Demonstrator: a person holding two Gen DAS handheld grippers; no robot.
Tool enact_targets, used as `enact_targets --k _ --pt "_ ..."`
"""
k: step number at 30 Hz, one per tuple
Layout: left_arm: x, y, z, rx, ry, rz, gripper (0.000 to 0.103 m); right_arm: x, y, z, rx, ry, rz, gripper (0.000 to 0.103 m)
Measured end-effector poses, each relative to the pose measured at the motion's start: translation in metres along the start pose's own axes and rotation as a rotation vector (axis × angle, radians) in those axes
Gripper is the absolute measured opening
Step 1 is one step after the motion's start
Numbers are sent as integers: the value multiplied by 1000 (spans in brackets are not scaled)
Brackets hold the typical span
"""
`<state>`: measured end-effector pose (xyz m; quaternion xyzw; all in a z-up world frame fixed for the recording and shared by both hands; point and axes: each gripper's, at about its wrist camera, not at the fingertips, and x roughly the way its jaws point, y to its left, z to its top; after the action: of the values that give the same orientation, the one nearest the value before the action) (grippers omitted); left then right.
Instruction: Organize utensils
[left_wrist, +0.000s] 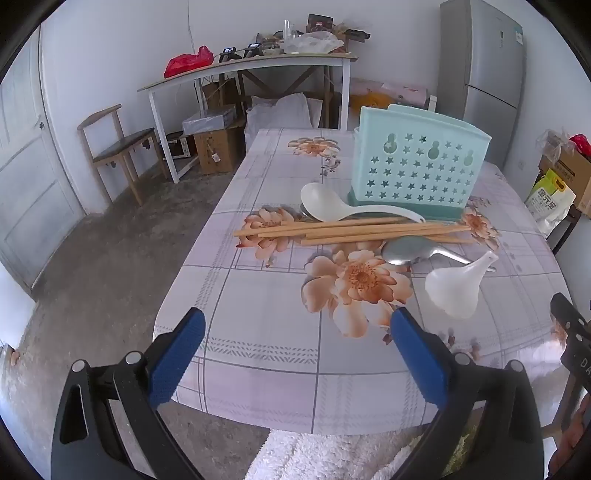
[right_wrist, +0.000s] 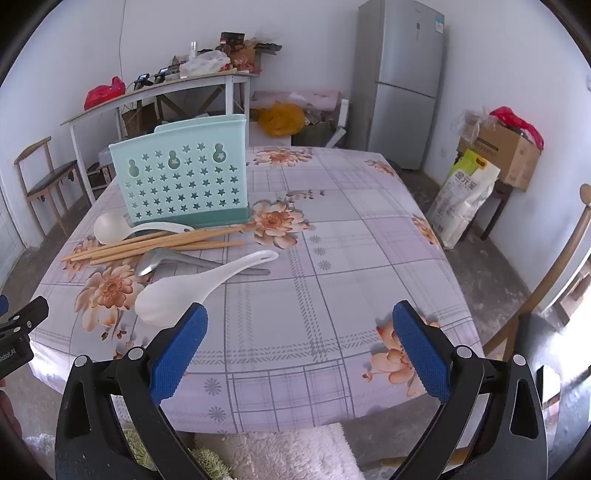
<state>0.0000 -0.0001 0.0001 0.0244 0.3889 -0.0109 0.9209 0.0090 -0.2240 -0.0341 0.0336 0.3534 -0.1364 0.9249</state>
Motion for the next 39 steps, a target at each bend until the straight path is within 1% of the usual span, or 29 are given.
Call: enact_targets --k 15,39 --pt "1 -3 -1 -4 -1 -13 97 0 1 2 -4 1 -4 96" --pt "-5 -5 3 4 -10 -10 97 -6 0 7 -1 -11 1 96"
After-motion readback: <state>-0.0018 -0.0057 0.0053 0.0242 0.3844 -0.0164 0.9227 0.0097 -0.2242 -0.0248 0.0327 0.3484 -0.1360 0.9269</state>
